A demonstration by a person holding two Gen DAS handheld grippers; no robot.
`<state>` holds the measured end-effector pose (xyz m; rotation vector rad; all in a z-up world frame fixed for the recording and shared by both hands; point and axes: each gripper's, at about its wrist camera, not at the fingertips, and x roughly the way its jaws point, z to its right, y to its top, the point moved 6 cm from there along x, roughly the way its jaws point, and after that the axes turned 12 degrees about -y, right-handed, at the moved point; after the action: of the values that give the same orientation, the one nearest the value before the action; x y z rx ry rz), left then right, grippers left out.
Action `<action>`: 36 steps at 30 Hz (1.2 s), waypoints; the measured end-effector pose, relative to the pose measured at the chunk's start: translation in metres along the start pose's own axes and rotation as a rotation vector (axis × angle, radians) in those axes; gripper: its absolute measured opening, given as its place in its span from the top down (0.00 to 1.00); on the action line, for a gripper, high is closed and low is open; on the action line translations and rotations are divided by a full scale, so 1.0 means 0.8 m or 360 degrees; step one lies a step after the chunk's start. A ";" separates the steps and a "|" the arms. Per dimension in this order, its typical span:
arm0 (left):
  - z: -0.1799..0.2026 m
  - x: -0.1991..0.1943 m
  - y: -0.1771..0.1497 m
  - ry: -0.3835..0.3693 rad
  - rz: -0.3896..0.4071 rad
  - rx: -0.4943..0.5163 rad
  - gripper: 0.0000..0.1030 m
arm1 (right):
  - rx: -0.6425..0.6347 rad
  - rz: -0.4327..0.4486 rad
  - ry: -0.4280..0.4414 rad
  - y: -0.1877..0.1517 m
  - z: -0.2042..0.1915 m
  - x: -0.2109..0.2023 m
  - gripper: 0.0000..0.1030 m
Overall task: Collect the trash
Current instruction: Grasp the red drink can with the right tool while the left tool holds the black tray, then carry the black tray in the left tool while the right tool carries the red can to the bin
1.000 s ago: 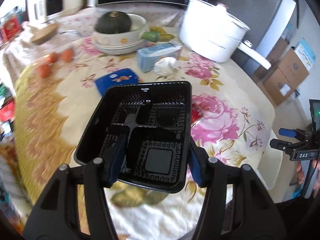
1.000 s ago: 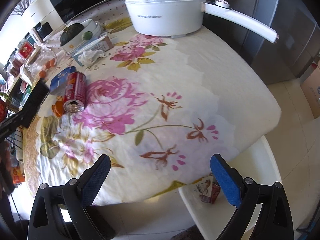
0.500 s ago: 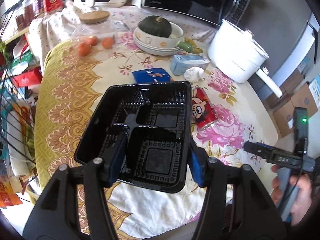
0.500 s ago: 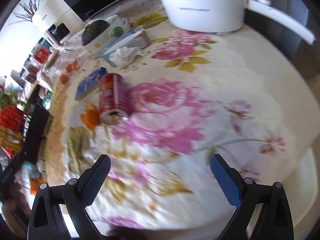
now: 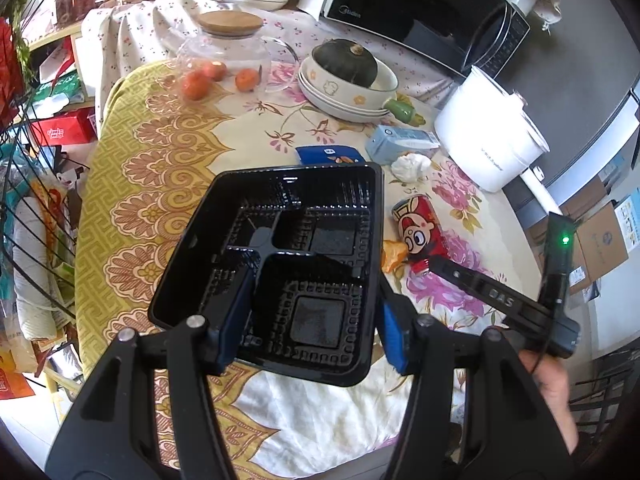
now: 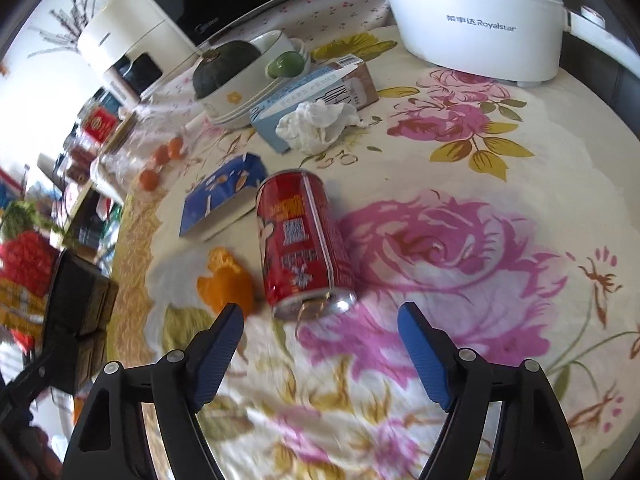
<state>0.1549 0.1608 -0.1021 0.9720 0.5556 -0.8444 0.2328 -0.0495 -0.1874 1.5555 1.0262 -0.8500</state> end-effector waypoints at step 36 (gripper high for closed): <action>0.088 0.038 -0.021 0.0004 -0.0047 0.0327 0.43 | -0.0078 -0.0002 -0.0098 -0.003 0.093 -0.103 0.48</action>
<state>0.1612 0.0829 -0.0994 1.1542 0.4928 -0.9399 0.1976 -0.1375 -0.1294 1.4789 0.9969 -0.8624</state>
